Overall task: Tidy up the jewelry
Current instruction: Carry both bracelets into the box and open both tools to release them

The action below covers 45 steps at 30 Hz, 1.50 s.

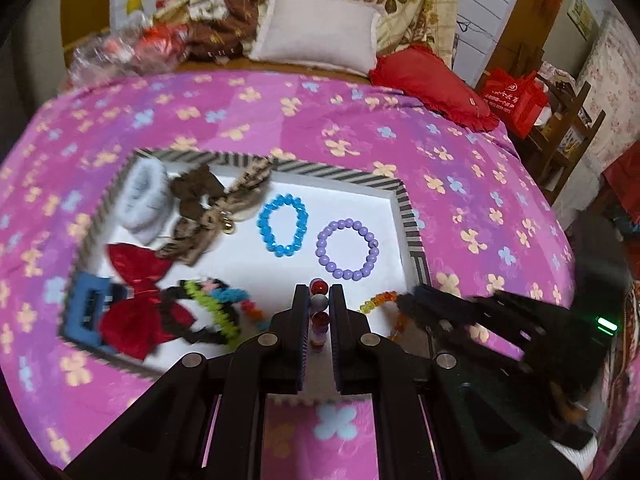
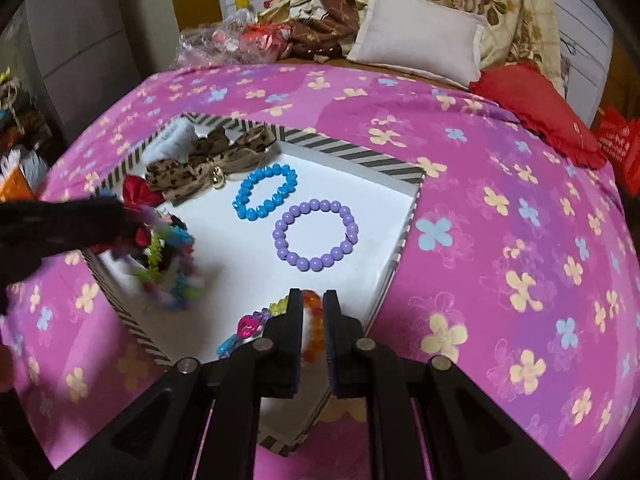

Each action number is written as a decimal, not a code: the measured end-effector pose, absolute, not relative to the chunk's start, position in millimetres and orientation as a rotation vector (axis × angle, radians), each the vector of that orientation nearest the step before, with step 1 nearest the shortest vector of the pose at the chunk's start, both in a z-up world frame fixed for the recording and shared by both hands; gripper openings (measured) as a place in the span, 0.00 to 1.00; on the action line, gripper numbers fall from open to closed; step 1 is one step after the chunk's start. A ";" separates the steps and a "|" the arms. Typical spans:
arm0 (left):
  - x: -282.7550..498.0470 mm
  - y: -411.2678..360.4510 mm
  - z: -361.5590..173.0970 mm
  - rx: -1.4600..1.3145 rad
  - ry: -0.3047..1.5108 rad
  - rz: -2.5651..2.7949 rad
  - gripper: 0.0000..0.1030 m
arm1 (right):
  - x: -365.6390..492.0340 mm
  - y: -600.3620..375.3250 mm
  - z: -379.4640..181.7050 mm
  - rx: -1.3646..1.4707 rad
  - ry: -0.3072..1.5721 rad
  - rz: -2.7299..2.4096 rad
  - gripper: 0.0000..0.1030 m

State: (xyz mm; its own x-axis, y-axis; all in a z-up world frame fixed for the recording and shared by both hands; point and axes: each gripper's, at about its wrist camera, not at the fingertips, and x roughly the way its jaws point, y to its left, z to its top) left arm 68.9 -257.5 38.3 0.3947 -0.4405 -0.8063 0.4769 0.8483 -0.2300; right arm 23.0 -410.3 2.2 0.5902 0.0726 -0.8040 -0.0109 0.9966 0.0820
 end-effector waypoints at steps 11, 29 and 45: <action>101.9 -247.9 -13.5 0.072 1.110 -0.446 0.17 | 2.8 -416.2 10.8 0.142 0.883 0.076 0.32; 90.0 -258.5 -7.6 0.133 1.029 -0.401 0.22 | -19.2 -413.7 9.0 0.222 0.877 0.032 0.51; 28.5 -198.8 40.0 0.127 0.869 -0.308 0.32 | -49.7 -380.7 37.3 0.190 0.795 -0.010 0.63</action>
State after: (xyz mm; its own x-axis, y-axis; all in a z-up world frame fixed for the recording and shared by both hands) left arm 28.5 -198.8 40.0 0.6052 -0.2138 -0.7668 0.3165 0.9485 -0.0147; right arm -49.7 -380.7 37.3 0.7008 0.0626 -0.7106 0.0806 0.9828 0.1660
